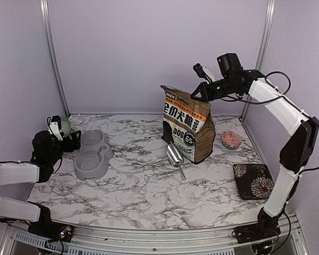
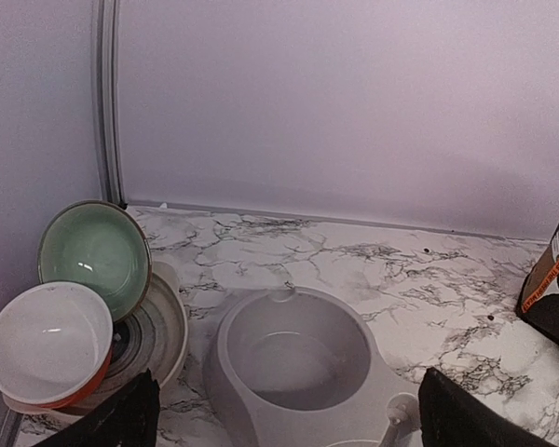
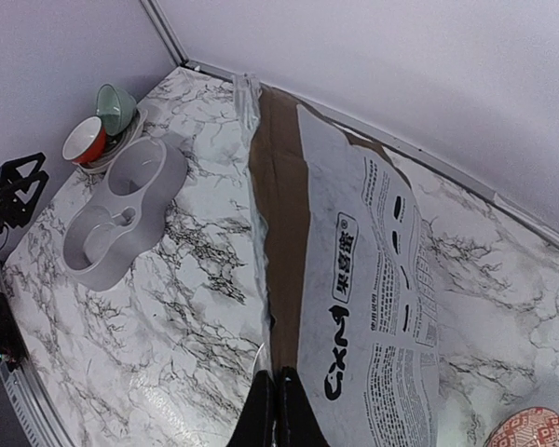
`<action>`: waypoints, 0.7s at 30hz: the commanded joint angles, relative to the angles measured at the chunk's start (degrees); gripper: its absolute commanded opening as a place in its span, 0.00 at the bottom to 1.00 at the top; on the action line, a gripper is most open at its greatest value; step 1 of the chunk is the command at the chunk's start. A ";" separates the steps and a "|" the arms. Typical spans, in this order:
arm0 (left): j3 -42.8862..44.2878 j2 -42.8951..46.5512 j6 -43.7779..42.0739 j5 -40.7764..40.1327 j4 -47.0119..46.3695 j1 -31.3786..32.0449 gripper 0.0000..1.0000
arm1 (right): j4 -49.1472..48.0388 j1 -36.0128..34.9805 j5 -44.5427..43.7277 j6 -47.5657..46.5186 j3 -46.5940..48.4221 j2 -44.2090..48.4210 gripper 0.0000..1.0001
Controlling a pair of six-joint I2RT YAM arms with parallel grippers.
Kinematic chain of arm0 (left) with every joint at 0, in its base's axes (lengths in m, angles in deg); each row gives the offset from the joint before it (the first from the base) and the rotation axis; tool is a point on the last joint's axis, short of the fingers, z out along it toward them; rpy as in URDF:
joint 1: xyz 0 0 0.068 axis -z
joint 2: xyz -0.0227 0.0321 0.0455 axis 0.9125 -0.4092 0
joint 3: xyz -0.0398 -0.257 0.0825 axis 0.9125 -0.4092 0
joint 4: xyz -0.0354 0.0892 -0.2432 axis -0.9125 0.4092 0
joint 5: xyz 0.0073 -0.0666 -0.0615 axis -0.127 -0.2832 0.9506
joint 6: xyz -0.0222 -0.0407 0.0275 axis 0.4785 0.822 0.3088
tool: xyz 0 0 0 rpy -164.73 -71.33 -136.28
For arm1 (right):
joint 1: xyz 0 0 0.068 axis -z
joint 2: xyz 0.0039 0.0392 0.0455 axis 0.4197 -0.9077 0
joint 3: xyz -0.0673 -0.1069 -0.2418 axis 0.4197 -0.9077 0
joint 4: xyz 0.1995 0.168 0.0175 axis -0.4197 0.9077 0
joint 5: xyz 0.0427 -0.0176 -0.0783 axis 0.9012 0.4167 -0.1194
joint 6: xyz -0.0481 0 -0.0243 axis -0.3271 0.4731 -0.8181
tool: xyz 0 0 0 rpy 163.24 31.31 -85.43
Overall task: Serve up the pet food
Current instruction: Place the pet food bag at the center of the board.
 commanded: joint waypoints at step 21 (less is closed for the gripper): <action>2.44 -1.70 -1.10 0.88 0.55 1.27 0.98 | -8.66 -2.47 -1.47 -2.16 -8.17 19.04 0.23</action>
